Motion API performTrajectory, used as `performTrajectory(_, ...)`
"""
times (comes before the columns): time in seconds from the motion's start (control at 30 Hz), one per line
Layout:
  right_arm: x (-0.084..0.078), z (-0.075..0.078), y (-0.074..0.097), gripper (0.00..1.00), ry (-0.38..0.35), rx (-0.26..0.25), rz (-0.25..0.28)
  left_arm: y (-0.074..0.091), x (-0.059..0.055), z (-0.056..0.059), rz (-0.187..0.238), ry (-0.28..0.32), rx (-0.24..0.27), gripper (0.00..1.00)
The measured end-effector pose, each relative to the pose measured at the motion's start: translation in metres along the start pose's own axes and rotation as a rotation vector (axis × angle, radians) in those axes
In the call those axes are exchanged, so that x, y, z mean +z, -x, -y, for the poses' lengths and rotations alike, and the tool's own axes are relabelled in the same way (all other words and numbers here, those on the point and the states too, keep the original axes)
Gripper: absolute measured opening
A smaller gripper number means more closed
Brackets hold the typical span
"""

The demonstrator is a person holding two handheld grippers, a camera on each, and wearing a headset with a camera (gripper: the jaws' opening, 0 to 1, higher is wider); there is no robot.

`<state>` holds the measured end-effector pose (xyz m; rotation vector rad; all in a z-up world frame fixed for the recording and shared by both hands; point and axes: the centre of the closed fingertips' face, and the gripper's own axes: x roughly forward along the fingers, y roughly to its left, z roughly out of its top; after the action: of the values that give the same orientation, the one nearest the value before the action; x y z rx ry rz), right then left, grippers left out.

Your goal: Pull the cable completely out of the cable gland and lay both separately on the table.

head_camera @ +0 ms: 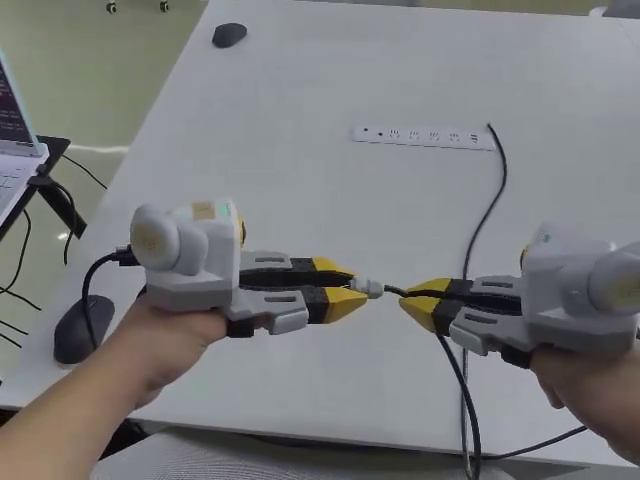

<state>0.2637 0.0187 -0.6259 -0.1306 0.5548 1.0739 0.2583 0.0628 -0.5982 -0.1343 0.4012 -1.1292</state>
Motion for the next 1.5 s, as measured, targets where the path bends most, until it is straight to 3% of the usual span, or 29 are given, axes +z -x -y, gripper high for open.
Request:
performTrajectory(0.17, -0.022, 0.019, 0.004, 0.0, -0.042, -0.102, -0.06, 0.004, -0.003, -0.001, 0.0, 0.008, 0.024, 0.14)
performTrajectory(0.33, -0.039, 0.034, 0.004, 0.0, -0.135, -0.207, -0.102, 0.005, -0.004, 0.0, -0.002, 0.022, 0.04, 0.14)
performTrajectory(0.5, -0.048, 0.031, -0.003, 0.0, -0.205, -0.244, -0.155, 0.004, -0.012, 0.0, -0.006, 0.034, 0.052, 0.14)
performTrajectory(0.67, -0.044, 0.026, -0.004, 0.0, -0.175, -0.246, -0.161, 0.011, -0.015, -0.005, 0.007, 0.05, 0.073, 0.14)
performTrajectory(1.0, -0.029, 0.018, 0.0, 0.02, -0.037, -0.294, -0.149, 0.024, -0.015, -0.014, 0.019, 0.077, 0.087, 0.14)
performTrajectory(1.17, -0.022, 0.012, 0.004, 0.14, -0.01, -0.337, -0.161, 0.027, -0.015, -0.013, 0.0, 0.058, 0.074, 0.14)
performTrajectory(1.33, 0.008, -0.01, 0.01, 0.21, 0.184, -0.333, -0.187, 0.029, -0.013, -0.011, -0.017, 0.046, 0.057, 0.14)
performTrajectory(1.4, 0.014, -0.023, 0.001, 0.21, 0.254, -0.289, -0.216, 0.029, -0.013, -0.01, -0.024, 0.037, 0.046, 0.14)
performTrajectory(1.47, 0.019, -0.028, -0.011, 0.2, 0.353, -0.282, -0.25, 0.028, -0.013, -0.009, -0.028, 0.034, 0.039, 0.14)
performTrajectory(1.5, 0.017, -0.03, -0.016, 0.19, 0.368, -0.269, -0.269, 0.028, -0.011, -0.009, -0.027, 0.035, 0.035, 0.14)
